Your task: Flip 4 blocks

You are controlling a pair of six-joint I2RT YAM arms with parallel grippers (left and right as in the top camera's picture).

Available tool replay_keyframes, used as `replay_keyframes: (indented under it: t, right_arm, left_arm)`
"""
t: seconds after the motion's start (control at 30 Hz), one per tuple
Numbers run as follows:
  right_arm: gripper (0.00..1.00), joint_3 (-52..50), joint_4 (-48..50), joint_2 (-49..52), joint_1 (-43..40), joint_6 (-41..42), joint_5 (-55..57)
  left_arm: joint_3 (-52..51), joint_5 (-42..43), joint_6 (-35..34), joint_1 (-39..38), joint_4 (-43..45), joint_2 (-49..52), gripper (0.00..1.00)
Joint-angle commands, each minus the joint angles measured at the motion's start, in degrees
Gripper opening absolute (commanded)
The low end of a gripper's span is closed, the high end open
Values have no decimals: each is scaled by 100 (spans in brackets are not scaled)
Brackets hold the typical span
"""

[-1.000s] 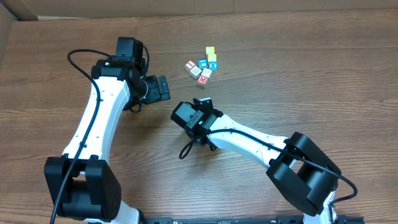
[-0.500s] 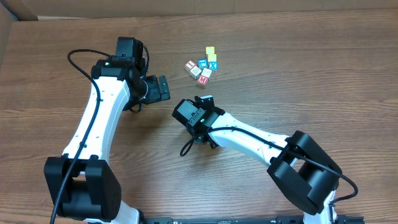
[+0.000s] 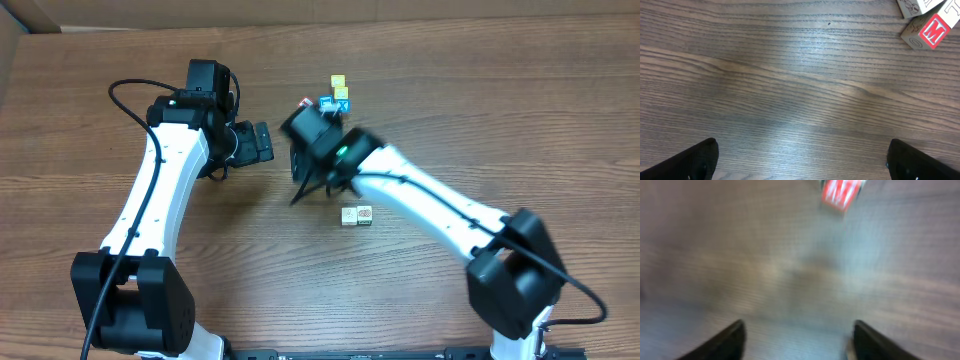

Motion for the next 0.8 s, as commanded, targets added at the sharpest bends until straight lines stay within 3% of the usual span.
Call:
replay_keyframes:
  t: [0.0,0.67,0.77]
  right_arm:
    - [75,116,186,-192,-426,-33,-271]
    - [76,48,2542,1574,-789,-129,7]
    - [67,48,2594,1703,-789,-114,321]
  left_arm:
    - [111,-79,-94,22,20,63,100]
    - [111,-79,-94,22,20,63,100]
    - [111,-79,-96,22,20,63,100]
